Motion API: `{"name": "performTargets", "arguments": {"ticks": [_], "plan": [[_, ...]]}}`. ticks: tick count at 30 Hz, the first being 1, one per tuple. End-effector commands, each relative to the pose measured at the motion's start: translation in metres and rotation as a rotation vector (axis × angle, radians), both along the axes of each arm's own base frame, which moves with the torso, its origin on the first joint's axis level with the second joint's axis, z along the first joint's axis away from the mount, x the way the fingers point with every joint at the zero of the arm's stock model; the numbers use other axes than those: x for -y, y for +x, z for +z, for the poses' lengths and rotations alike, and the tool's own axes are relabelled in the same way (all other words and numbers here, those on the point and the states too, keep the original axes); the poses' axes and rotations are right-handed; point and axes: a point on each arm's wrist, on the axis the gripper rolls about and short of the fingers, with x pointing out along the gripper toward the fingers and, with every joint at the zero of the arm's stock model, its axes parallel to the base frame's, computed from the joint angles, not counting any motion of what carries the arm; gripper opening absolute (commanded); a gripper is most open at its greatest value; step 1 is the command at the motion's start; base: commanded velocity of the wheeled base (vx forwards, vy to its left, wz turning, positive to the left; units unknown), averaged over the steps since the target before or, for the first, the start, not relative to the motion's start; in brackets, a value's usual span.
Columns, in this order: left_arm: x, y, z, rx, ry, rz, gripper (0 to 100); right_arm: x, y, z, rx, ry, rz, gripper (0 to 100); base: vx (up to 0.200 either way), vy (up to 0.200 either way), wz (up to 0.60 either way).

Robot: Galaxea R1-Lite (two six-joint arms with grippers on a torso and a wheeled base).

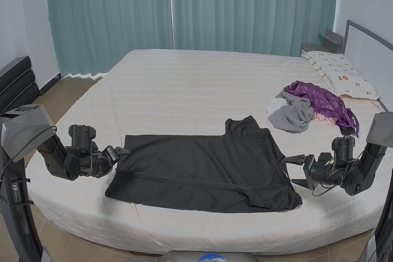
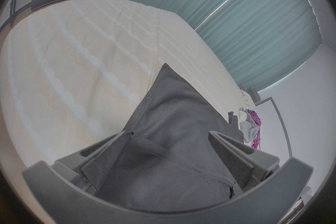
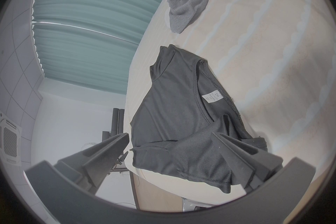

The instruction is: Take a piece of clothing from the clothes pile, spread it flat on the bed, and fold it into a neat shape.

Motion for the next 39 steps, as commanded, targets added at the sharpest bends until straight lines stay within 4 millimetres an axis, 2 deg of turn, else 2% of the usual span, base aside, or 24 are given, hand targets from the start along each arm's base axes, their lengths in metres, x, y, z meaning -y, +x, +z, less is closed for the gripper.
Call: {"name": "performTargets", "arguments": {"ticks": [1,10,23,24,31,39], "plan": [[0.001,0.005,-0.01,-0.012,0.015,-0.016,100,0.0,-0.001,-0.004,-0.012,-0.001,0.002,100,0.0,0.0,0.0],[0.007,0.0,-0.017,-0.058,0.076,-0.056,100,-0.001,-0.002,-0.004,-0.009,-0.007,0.006,100,0.0,0.0,0.0],[0.013,0.004,-0.029,-0.063,0.179,-0.081,100,-0.003,-0.004,-0.008,-0.007,-0.029,0.023,100,0.0,0.0,0.0],[0.013,0.004,-0.029,-0.063,0.18,-0.08,0,-0.003,-0.004,-0.008,-0.009,-0.029,0.023,100,0.0,0.0,0.0],[0.012,-0.003,-0.029,-0.085,0.204,-0.058,0,-0.003,-0.004,-0.008,-0.003,-0.041,0.027,100,0.0,0.0,0.0],[0.01,-0.012,-0.009,-0.055,0.214,-0.042,0,-0.01,-0.001,-0.013,0.003,-0.094,0.019,100,0.0,0.0,0.0]]}}
